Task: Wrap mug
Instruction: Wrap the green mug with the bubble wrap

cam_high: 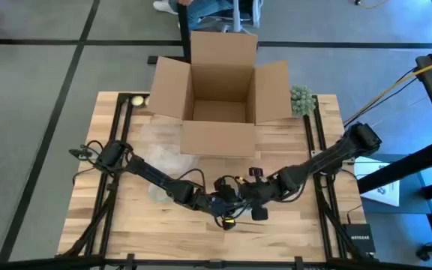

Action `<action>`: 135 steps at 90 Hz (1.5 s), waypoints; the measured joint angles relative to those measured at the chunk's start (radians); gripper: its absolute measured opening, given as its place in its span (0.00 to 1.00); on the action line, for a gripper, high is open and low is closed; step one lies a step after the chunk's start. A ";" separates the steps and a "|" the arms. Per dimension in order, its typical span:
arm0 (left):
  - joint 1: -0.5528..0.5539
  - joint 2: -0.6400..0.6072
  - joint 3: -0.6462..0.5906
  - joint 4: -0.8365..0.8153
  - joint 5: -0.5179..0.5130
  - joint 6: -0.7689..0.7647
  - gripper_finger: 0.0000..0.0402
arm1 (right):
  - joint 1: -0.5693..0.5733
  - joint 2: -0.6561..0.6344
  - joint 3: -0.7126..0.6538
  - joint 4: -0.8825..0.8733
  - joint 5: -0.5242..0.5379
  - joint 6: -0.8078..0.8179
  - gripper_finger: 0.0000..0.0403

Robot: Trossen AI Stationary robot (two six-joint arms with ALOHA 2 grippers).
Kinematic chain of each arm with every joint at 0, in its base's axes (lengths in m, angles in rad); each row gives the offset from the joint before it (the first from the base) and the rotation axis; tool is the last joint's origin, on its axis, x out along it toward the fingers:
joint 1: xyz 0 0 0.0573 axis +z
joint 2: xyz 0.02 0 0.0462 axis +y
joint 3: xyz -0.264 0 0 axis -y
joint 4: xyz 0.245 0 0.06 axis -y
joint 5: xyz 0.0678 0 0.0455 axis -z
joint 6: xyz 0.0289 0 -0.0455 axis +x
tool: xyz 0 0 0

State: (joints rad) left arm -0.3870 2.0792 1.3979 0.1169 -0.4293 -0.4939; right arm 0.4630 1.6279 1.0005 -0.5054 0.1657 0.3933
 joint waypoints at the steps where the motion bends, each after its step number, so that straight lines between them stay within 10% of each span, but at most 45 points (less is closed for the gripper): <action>1: 0.000 0.000 0.000 0.000 0.001 -0.001 0.19 | -0.001 0.005 -0.003 0.007 -0.001 0.000 0.00; 50: 0.002 0.000 0.000 0.002 -0.003 0.001 0.19 | -0.004 -0.006 0.194 -0.277 -0.052 -0.082 0.00; 92: 0.003 0.000 0.001 0.003 -0.004 0.004 0.19 | 0.010 0.091 0.061 -0.032 -0.073 -0.054 0.00; 135: 0.002 -0.001 0.001 -0.003 -0.008 0.004 0.19 | 0.009 0.015 0.149 -0.147 -0.079 -0.111 0.00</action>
State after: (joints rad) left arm -0.3847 2.0785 1.3987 0.1135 -0.4371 -0.4901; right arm 0.4725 1.6433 1.1490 -0.6527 0.0865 0.2825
